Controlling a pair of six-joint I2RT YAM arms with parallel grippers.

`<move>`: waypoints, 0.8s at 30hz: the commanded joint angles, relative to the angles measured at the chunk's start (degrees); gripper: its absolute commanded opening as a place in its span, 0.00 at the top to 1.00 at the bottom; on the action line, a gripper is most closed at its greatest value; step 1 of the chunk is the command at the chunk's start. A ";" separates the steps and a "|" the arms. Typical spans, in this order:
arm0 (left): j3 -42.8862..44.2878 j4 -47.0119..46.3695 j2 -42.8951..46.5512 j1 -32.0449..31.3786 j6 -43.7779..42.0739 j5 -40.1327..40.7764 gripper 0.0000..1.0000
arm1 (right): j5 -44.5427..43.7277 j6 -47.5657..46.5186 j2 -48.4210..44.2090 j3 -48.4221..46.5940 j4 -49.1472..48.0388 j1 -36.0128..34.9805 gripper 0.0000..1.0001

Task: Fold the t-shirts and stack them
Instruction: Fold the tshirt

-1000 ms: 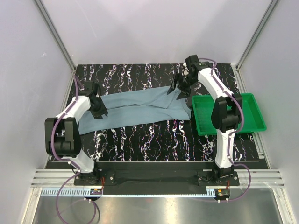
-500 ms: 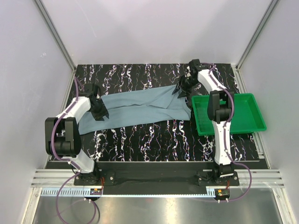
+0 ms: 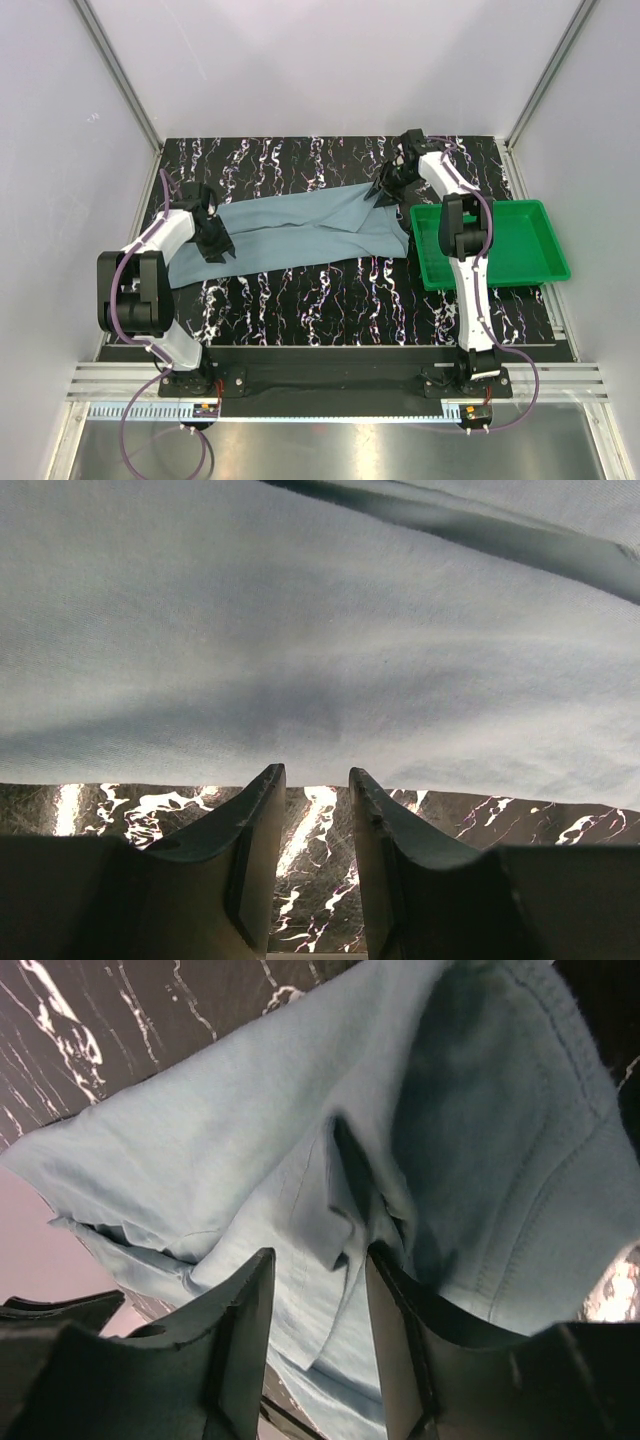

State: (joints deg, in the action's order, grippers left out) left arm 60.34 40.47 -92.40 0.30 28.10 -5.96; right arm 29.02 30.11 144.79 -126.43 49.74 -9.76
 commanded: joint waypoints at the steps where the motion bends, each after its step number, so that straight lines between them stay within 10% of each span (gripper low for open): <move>1: 1.80 -0.65 0.55 0.06 -0.41 -1.25 0.63 | 1.04 1.18 1.37 -2.77 -1.39 -0.35 0.53; 24: 3.30 -1.01 -1.47 0.06 -0.15 -1.25 0.63 | 7.37 8.65 -2.50 -11.12 -2.45 -2.54 1.00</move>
State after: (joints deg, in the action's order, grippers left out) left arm 61.80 40.60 -93.89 0.30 28.10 -6.04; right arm 33.95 37.21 146.15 -134.98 47.62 -10.92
